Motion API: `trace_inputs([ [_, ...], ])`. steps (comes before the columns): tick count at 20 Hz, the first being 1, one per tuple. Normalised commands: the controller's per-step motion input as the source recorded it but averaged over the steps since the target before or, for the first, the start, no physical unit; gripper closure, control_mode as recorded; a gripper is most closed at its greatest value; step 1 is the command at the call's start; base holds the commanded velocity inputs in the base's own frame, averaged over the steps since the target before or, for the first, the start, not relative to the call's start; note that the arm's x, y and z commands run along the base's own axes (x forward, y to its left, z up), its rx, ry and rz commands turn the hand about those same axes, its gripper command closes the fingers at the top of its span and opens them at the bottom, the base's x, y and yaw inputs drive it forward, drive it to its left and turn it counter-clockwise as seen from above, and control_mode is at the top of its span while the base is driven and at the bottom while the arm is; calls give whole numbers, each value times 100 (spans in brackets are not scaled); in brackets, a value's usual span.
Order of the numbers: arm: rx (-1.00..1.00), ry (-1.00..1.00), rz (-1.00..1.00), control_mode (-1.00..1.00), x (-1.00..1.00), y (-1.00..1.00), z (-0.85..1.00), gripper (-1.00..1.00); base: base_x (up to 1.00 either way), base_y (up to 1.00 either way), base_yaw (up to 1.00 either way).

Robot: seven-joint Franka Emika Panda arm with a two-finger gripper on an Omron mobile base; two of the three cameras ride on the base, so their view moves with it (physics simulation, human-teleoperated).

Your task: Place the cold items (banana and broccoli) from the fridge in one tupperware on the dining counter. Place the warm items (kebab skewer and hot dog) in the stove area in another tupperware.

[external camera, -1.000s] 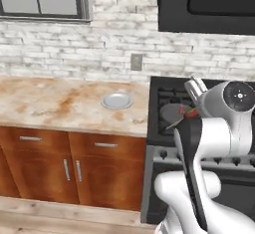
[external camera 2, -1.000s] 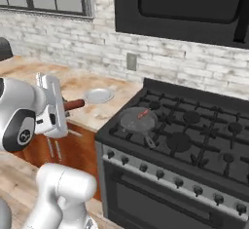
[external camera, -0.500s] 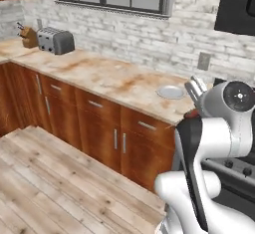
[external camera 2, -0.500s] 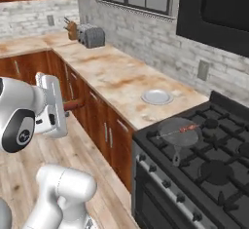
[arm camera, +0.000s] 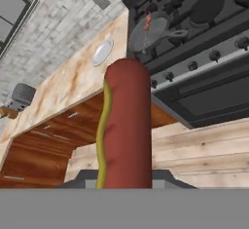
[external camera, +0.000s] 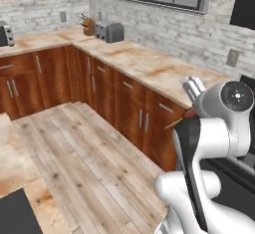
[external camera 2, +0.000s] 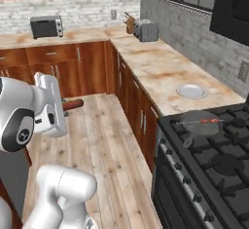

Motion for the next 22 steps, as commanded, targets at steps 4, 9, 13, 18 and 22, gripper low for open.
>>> trace_inputs([
  [4, 0, 0, 0, 100, 0, 0, 0, 100, -99, -49, 47],
  [9, 0, 0, 0, 100, 0, 0, 0, 100, -97, -50, 34],
  [13, 0, 0, 0, 100, 0, 0, 0, 100, -100, -32, 19],
  [18, 0, 0, 0, 100, 0, 0, 0, 100, -100, -23, 8],
  [22, 0, 0, 0, 100, 0, 0, 0, 100, -100, -22, 4],
])
